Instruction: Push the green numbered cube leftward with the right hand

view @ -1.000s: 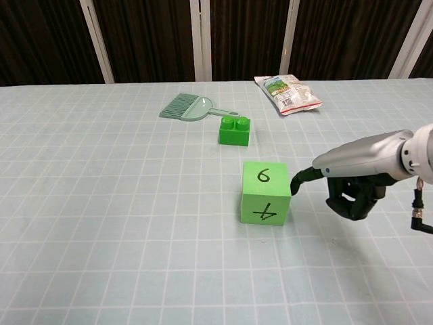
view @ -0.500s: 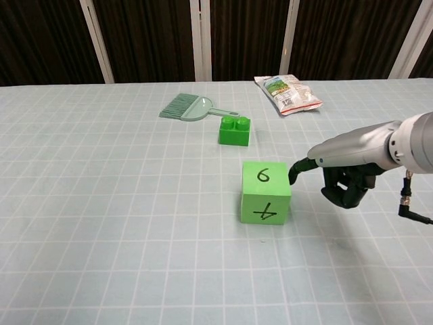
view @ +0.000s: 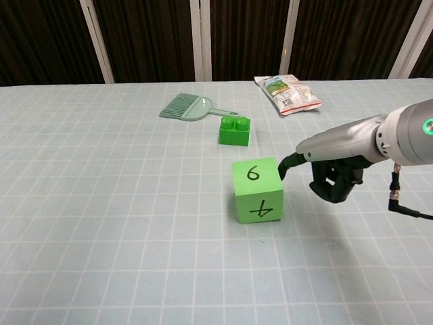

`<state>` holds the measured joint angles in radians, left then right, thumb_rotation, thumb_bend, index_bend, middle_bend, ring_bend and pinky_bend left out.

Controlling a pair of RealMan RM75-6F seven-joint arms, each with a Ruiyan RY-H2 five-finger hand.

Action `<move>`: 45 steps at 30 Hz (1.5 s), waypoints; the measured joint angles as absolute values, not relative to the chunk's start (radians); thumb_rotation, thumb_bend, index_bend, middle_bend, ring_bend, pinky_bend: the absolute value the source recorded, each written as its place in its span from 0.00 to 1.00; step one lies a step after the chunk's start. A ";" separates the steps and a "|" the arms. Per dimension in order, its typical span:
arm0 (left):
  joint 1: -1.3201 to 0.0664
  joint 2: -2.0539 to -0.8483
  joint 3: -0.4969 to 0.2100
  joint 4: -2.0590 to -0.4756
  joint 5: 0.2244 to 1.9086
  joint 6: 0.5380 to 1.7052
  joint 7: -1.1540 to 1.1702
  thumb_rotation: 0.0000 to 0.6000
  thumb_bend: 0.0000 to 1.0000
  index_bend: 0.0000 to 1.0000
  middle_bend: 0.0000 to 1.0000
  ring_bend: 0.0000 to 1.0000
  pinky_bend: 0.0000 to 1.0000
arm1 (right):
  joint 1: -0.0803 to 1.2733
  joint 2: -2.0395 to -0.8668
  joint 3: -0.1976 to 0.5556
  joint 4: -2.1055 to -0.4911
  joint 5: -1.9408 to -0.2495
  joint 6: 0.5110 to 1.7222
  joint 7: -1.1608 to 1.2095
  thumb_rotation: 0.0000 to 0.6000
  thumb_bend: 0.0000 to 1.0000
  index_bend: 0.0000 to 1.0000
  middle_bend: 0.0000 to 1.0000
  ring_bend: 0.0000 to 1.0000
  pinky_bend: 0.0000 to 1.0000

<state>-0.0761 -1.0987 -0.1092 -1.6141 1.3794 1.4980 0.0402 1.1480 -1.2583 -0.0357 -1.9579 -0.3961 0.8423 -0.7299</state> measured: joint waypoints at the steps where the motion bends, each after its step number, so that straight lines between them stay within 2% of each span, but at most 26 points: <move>1: -0.076 -1.099 -0.109 -1.614 1.379 1.498 0.040 1.00 0.33 0.11 0.00 0.00 0.07 | 1.152 -1.259 -0.036 -1.958 -0.394 0.840 -0.728 1.00 0.75 0.16 0.81 0.80 0.67; 21: -0.079 -1.101 -0.112 -1.610 1.372 1.493 0.044 1.00 0.33 0.11 0.00 0.00 0.07 | 1.316 -1.314 -0.024 -1.887 -0.196 0.839 -0.763 1.00 0.75 0.17 0.81 0.80 0.67; 45: -0.083 -1.100 -0.114 -1.606 1.365 1.483 0.041 1.00 0.34 0.11 0.00 0.00 0.07 | 1.465 -1.427 0.010 -1.796 -0.073 0.804 -0.764 1.00 0.75 0.17 0.81 0.80 0.67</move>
